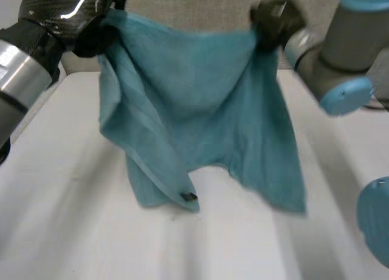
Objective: Fold the laundry
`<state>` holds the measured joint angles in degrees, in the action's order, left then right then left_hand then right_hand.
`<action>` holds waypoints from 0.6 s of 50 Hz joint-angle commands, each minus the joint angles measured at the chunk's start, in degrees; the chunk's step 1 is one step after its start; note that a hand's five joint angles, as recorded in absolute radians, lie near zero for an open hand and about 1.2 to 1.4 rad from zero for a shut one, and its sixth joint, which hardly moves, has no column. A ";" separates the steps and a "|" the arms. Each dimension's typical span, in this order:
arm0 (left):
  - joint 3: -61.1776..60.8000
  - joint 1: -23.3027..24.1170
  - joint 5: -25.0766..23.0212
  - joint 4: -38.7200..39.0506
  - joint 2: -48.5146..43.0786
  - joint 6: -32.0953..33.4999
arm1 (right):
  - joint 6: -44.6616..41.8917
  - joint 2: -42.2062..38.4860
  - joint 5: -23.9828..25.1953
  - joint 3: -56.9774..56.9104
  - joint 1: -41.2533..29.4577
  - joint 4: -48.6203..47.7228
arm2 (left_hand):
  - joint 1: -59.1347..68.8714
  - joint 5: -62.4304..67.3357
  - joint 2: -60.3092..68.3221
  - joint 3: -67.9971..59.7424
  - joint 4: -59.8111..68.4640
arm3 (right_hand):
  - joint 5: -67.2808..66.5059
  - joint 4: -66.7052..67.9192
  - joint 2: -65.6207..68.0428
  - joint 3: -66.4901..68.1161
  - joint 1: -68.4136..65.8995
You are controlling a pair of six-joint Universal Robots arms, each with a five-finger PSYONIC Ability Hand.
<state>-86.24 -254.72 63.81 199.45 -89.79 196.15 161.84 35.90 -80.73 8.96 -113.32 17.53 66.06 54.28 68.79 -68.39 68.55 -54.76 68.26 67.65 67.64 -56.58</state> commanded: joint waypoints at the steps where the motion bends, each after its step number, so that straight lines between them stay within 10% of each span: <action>1: 15.66 -1.84 7.12 0.15 -10.06 2.13 | 0.06 18.13 -1.54 16.06 0.46 -12.59 | 13.94 15.72 11.21 -11.61 11.45 | -15.24 11.74 12.35 12.36 -23.42; 12: 9.37 -1.31 10.81 5.86 -11.29 2.13 | -3.01 34.76 -1.45 54.54 0.46 -22.36 | 13.94 15.72 11.21 -11.61 11.45 | -15.24 11.74 12.35 12.36 -23.42; 23: -13.77 -0.96 9.84 6.04 -11.64 4.23 | -5.92 31.51 -2.15 71.90 -0.33 -13.40 | 13.94 15.72 11.21 -11.61 11.45 | -15.24 11.74 12.35 12.36 -23.42; 26: -17.10 -1.31 9.84 6.04 -11.46 5.64 | -5.83 26.59 -1.54 72.43 0.38 -9.44 | 13.94 15.72 11.21 -11.61 11.45 | 16.59 -20.09 -19.47 -19.47 8.41; 30: -19.31 -1.31 9.84 5.69 -11.11 6.78 | -5.21 27.12 -1.54 72.25 0.90 -10.14 | 13.94 15.72 11.21 -11.61 11.45 | 22.72 -26.21 -25.60 -25.59 14.53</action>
<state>-99.37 -255.68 73.68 205.54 -101.33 200.44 155.85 65.73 -82.67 81.22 -113.35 5.13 66.06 54.28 68.84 -68.46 68.56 -40.01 49.40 48.75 49.31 -42.05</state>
